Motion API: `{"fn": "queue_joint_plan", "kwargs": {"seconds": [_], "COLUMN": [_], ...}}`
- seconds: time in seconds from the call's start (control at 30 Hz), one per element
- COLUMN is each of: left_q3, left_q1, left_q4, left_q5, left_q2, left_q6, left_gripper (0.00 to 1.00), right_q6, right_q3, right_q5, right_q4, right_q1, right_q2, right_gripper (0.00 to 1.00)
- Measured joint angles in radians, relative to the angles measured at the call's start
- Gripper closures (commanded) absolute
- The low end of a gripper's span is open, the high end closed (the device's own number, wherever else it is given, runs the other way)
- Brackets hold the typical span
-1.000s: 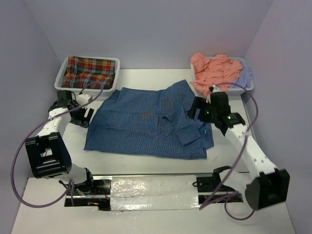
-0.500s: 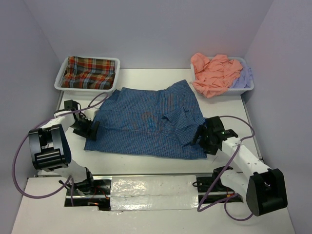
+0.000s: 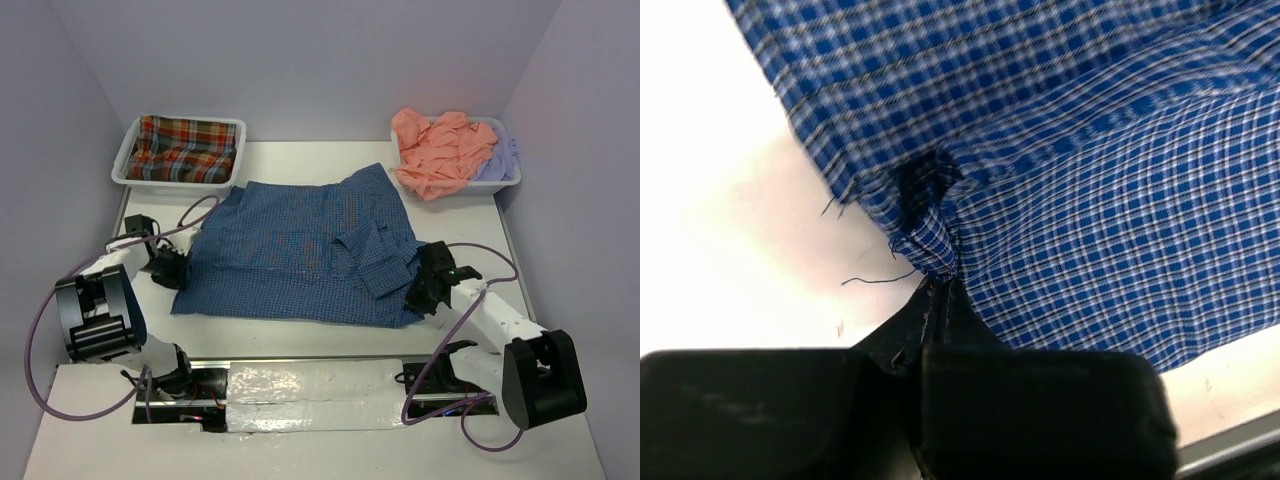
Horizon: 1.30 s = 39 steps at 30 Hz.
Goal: Fold and stack the long sleeve shirts
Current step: Fold the shirt
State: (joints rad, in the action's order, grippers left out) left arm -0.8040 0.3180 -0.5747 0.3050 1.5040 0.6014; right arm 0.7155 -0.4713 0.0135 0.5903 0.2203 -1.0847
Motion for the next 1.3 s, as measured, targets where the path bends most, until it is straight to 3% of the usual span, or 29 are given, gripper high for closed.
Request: {"fn": "queue_joint_plan", "kwargs": {"seconds": [0.1,0.13,0.17,0.2,0.23,0.3,0.33,0.47,0.57,0.77,0.97,1.1,1.3], "left_q3": [0.039,0.052,0.065,0.074,0.079,0.079,0.076,0.051,-0.016,-0.183,-0.229,-0.229,-0.230], "left_q1": [0.048,0.058,0.066,0.071,0.073,0.074,0.074,0.074,0.074,0.043,-0.211,-0.388,-0.568], "left_q4": [-0.023,-0.036,-0.053,-0.071,-0.091,-0.123,-0.137,-0.175,-0.198,-0.193,-0.134,-0.109,-0.080], "left_q5": [-0.002,-0.006,-0.012,-0.016,-0.021,-0.023,-0.026,-0.042,-0.045,0.015,0.002,-0.019,-0.067], "left_q2": [-0.047,-0.063,-0.080,-0.095,-0.107,-0.120,-0.122,-0.124,-0.130,-0.211,-0.255,-0.251,-0.206], "left_q6": [0.025,0.031,0.043,0.055,0.064,0.082,0.086,0.092,0.097,0.093,0.036,-0.010,-0.062], "left_gripper": [1.00,0.94,0.85,0.75,0.56,0.43,0.38,0.36,0.36,0.35,0.34,0.34,0.34], "right_q6": [-0.005,-0.007,-0.014,-0.020,-0.026,-0.036,-0.041,-0.076,-0.131,-0.249,-0.339,-0.375,-0.405], "right_q3": [0.000,-0.002,-0.006,-0.017,-0.034,-0.075,-0.098,-0.167,-0.192,-0.306,-0.407,-0.409,-0.409], "right_q5": [0.001,0.000,-0.004,-0.012,-0.019,-0.035,-0.040,-0.047,-0.021,0.006,0.017,0.042,0.085], "right_q4": [0.000,0.002,0.008,0.022,0.038,0.058,0.063,0.046,-0.004,-0.060,-0.089,-0.100,-0.131], "right_q1": [0.000,0.000,0.000,0.000,0.000,0.000,0.000,0.002,0.002,0.003,0.003,0.003,0.003], "right_q2": [0.010,0.016,0.023,0.030,0.037,0.057,0.071,0.147,0.159,-0.084,-0.330,-0.359,-0.377], "right_gripper": [0.80,0.76,0.72,0.58,0.55,0.42,0.41,0.38,0.43,0.32,0.31,0.37,0.40]}}
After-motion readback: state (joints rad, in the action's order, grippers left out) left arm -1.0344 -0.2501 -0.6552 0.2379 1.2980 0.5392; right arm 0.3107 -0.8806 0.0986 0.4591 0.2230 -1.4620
